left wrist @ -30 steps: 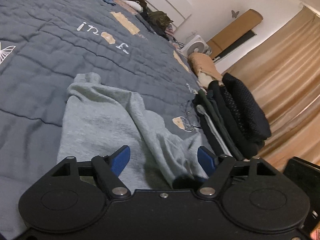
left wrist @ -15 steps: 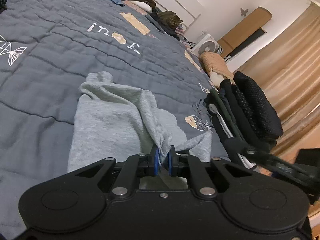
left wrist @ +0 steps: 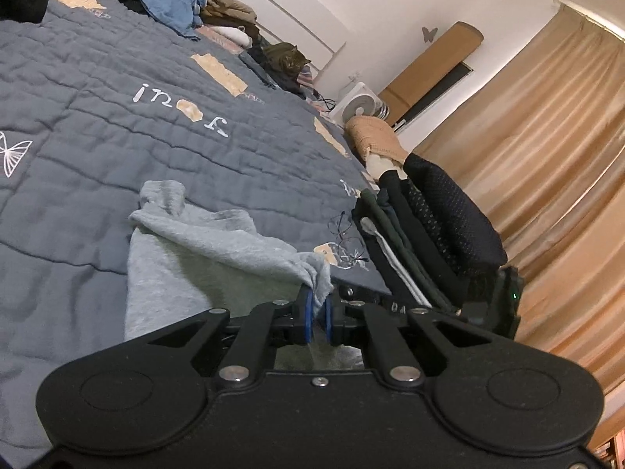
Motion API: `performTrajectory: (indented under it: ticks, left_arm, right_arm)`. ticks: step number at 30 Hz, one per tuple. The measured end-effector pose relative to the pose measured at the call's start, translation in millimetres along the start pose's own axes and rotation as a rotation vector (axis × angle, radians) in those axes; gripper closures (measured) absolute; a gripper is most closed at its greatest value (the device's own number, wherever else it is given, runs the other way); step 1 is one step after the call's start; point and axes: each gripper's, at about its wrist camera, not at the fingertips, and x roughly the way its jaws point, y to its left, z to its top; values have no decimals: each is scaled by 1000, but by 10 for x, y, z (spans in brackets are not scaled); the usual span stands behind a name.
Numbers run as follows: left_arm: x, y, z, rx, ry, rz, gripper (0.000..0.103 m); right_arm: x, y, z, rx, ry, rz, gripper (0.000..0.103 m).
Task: Fold clothes
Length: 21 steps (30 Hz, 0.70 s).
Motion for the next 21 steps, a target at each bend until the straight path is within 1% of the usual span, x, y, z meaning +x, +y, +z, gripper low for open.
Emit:
performTrajectory:
  ticks: [4, 8, 13, 14, 16, 17, 18, 19, 21]
  left_arm:
    - [-6, 19, 4, 1, 7, 3, 97]
    - [-16, 44, 9, -4, 6, 5, 97]
    - [-10, 102, 26, -5, 11, 14, 97]
    - [-4, 112, 31, -5, 12, 16, 97]
    - [7, 134, 43, -8, 12, 19, 97]
    - [13, 145, 50, -12, 12, 21, 97]
    - [20, 154, 57, -16, 12, 22, 97]
    - [27, 162, 64, -19, 12, 23, 97]
    - [35, 171, 71, -20, 11, 24, 97]
  right_arm:
    - [110, -20, 89, 2, 0, 5, 87]
    - [329, 7, 172, 5, 36, 19, 71]
    - [576, -12, 187, 32, 85, 21, 68]
    - [611, -10, 175, 39, 97, 26, 68]
    - [633, 39, 149, 38, 100, 35, 77]
    - [628, 69, 154, 26, 99, 31, 92]
    - [621, 99, 160, 13, 98, 26, 97]
    - [594, 126, 180, 1, 90, 5, 97]
    - [480, 162, 235, -16, 41, -52, 98]
